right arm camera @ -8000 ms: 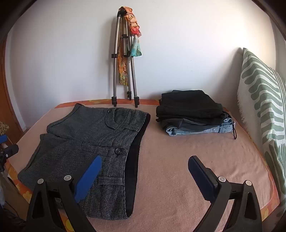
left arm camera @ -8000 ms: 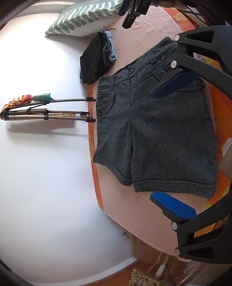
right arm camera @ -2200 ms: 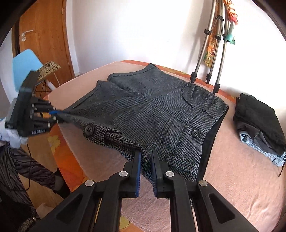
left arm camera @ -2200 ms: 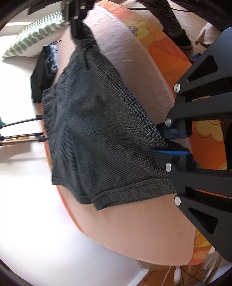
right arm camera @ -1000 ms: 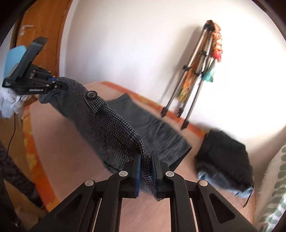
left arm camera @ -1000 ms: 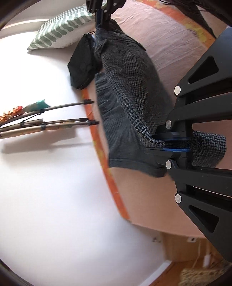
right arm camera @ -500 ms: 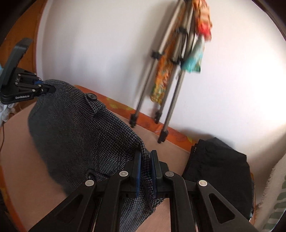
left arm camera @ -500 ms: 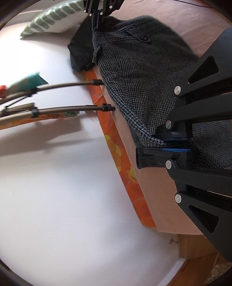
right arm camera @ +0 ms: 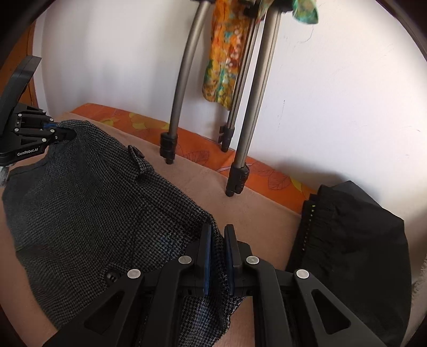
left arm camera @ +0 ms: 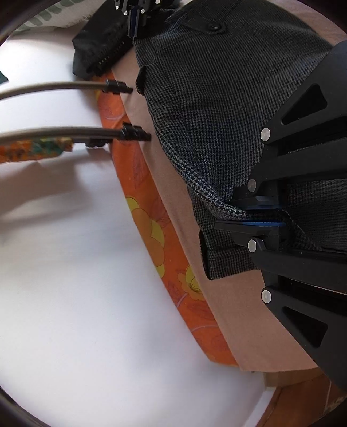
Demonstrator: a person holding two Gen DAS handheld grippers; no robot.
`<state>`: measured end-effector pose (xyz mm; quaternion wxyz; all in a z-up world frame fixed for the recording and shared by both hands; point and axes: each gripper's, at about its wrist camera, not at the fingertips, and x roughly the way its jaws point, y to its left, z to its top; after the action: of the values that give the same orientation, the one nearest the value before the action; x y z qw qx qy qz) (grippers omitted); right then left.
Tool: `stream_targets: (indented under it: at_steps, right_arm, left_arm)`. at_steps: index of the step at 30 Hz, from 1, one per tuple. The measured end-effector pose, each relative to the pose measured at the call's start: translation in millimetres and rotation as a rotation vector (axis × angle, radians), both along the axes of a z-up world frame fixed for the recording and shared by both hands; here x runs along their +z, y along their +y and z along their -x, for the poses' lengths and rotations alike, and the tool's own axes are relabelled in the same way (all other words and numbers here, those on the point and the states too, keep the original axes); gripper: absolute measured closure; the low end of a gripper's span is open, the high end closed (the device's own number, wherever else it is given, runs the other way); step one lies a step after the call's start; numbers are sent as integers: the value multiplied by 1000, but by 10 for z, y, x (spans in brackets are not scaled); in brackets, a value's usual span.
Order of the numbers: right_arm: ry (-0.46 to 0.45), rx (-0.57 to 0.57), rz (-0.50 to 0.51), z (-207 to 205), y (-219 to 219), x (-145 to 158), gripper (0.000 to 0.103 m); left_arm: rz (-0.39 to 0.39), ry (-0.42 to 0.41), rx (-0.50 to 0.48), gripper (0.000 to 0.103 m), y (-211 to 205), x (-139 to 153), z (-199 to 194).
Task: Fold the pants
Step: 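Lift the hem with both grippers, fold it over the waistband, then open both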
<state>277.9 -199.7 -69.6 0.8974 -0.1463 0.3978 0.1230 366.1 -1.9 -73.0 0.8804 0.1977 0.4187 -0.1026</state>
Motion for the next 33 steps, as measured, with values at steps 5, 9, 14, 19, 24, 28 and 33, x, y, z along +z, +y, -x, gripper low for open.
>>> stream_targets:
  at_steps: [5,9,14,19,24,28,33]
  right_arm:
    - [18,-22,16,-77,-7,-87,96]
    - [21,-30,37,-111,-4,-158,96]
    - [22,-40,42,-103,7,-170,96]
    - [15,-55,11,-95,-24,-109,96]
    - [19,-72,22,-82,-25,-84,87]
    - [-27,-112,18,161,-162,106,63]
    - [11,-162,-135,744,-487,305,60]
  left_arm:
    - [-44,-30,31,51,104,63,-148]
    - [-26,-75,108,48,413,261,-158]
    - [46,-111,237,48,987,508,-78]
    - [85,-105,252,48,1250,571,303]
    - [120,-47,235,48,1315,370,682]
    - [125,-22,202,48,1264,264,946]
    - [140,-27,131,48,1137,273,1302]
